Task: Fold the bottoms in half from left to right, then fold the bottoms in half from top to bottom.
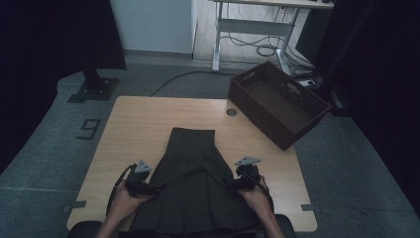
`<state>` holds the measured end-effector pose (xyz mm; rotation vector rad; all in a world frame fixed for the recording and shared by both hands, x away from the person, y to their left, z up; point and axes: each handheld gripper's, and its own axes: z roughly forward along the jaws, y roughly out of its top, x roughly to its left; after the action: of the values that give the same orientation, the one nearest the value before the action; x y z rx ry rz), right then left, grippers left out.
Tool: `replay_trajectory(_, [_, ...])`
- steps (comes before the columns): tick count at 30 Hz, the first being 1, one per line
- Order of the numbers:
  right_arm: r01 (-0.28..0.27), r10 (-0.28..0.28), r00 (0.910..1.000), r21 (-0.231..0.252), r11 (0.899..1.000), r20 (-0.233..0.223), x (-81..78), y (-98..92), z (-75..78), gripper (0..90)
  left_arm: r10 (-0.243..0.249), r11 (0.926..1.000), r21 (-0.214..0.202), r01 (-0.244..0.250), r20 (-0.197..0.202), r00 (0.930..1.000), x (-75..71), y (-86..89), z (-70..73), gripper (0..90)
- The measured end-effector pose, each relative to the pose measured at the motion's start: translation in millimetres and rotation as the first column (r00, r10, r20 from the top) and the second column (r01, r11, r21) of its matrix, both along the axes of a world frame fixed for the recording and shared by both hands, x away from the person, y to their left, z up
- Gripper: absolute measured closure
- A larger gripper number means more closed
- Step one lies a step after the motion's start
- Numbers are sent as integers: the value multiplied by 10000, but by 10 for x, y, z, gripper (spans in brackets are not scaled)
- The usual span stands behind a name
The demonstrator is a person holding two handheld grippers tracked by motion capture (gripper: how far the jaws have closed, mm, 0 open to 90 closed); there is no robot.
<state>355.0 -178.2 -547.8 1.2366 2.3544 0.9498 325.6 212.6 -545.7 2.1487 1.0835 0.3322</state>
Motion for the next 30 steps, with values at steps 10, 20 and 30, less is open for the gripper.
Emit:
replay_trajectory(10, [-237, 237, 9997, -37, 9997, -75, -220, 1, 6, 129, -125, 9999, -8, 125, -45, 9999, -188, 24, 4, 101])
replay_trajectory(20, [-382, 382, 9991, -8, 9993, -168, -211, -16, 15, 129, -146, 9993, 340, 138, 231, 9996, -60, -22, 138, 74])
replay_trajectory(30, [-513, 515, 9983, 85, 9986, -280, -187, -38, 24, 131, -580, 9958, 696, 589, -140, 9982, 119, -317, 42, 0])
